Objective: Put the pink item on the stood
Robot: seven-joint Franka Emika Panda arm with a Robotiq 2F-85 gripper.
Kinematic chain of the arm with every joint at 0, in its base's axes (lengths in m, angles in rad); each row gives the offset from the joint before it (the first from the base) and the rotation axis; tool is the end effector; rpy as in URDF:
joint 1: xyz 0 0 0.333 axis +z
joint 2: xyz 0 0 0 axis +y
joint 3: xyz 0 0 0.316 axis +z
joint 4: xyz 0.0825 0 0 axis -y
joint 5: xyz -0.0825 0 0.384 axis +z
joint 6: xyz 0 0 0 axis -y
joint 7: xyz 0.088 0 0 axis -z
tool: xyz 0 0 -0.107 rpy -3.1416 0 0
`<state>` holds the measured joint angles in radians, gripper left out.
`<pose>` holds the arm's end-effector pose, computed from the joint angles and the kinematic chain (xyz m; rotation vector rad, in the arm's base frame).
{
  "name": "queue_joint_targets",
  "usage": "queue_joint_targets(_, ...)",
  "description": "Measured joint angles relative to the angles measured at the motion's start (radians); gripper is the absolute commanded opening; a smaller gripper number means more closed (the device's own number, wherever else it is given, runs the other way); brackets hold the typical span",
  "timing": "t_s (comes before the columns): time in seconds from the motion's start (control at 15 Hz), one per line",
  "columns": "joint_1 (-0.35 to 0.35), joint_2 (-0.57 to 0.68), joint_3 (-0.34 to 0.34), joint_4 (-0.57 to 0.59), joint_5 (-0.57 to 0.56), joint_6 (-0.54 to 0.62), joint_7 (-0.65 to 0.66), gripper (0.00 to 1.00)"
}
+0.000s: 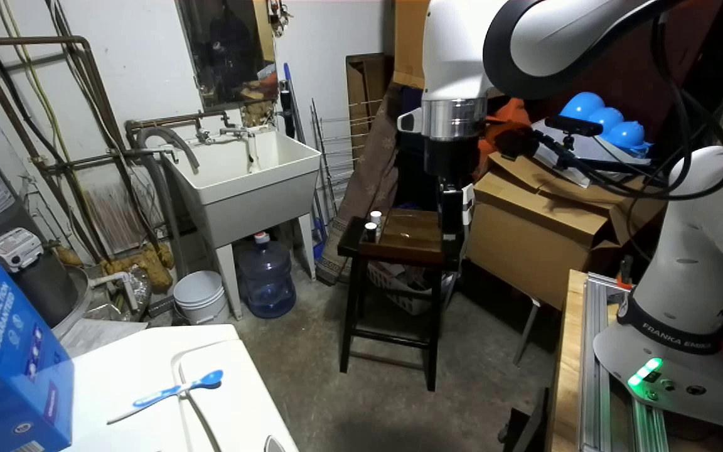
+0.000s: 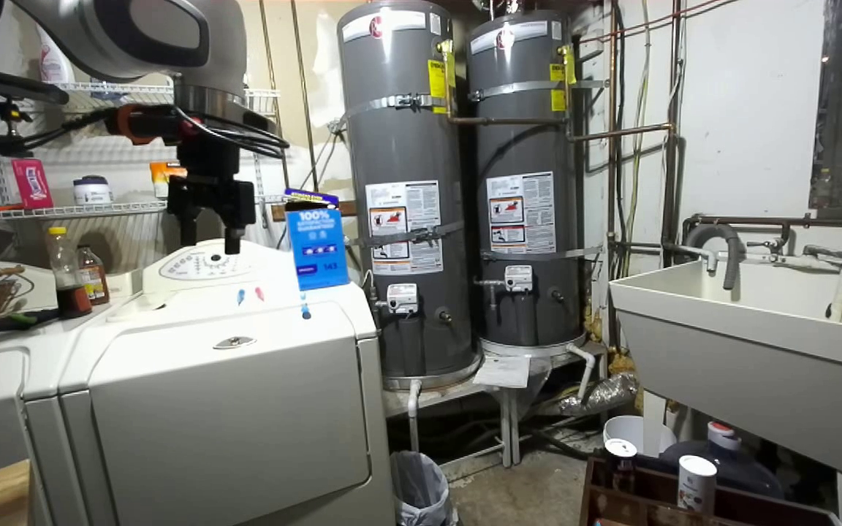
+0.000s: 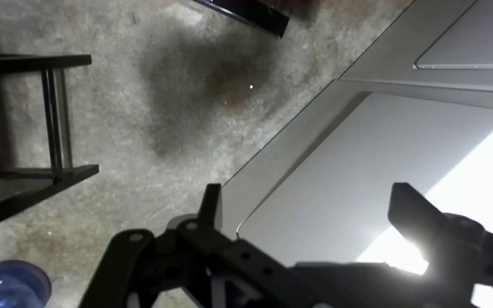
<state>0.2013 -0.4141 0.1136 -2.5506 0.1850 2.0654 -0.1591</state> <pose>0.3753 0.1319 0.4056 -2.9794 -0.5560 0.1202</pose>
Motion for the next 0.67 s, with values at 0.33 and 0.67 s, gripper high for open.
queue_joint_targets(0.33,0.066,0.201,0.118,0.190,-0.001,0.074,0.044,1.00)
queue_joint_targets(0.67,0.074,0.326,0.124,0.303,-0.006,0.071,0.008,1.00)
